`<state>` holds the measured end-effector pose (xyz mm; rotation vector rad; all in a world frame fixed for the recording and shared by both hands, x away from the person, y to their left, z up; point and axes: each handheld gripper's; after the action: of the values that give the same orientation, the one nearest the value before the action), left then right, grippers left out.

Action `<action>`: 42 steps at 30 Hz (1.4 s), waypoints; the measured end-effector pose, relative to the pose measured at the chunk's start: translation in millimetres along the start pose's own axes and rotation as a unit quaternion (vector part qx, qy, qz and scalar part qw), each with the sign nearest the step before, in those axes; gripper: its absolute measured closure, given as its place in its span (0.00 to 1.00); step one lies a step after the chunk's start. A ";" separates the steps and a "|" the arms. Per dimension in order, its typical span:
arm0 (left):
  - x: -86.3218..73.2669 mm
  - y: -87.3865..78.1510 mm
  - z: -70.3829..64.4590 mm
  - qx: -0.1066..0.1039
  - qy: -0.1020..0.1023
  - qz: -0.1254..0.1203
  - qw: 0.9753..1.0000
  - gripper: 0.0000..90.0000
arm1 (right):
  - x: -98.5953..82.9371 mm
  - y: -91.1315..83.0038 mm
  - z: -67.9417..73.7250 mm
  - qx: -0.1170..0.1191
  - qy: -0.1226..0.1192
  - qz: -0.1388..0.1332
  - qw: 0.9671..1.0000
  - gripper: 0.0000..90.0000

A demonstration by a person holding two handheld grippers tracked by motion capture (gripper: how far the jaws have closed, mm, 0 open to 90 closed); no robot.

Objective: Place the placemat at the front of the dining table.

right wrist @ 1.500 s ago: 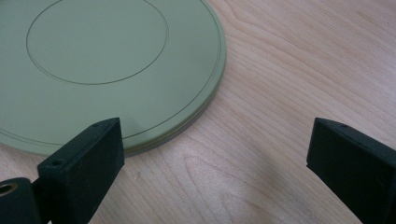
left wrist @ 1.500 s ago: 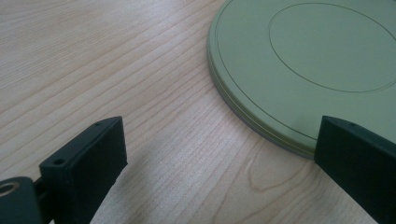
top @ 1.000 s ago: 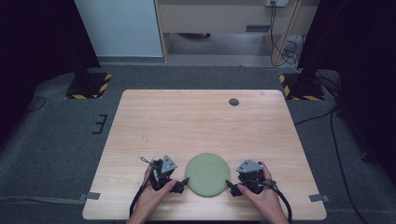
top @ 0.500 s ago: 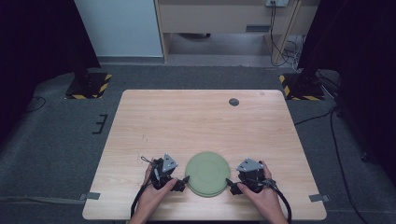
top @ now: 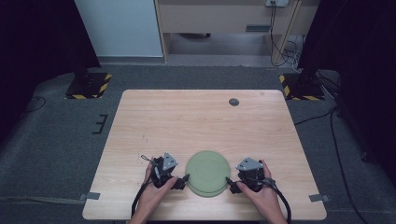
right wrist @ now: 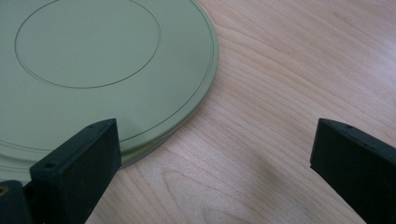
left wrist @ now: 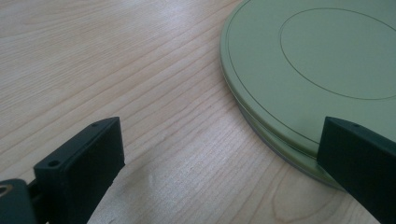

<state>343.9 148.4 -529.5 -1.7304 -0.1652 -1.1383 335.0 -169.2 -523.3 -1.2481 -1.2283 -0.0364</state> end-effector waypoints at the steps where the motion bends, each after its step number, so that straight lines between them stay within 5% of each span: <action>1: 0.2 0.3 0.2 0.000 -0.001 0.000 1.000 0.00 | 0.2 0.3 0.0 -0.001 0.002 0.000 1.000 0.02; 17: 1.8 3.5 3.7 0.002 -0.010 -0.003 1.000 0.00 | 2.1 3.8 -2.8 -0.007 0.008 0.001 1.000 0.01; 42: 0.7 0.0 -6.3 -0.009 0.011 0.004 1.000 0.02 | 0.6 0.5 4.0 0.014 -0.008 -0.004 1.000 0.06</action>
<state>340.4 143.1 -528.7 -1.7331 -0.1336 -1.1554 332.9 -165.8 -524.0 -1.2215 -1.2443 -0.0157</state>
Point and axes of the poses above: each handheld gripper's, and its own axes: y roughly forward along the jaws, x roughly out of its top, z roughly to its left, and after that the axes turned 4 degrees about -y, right-handed
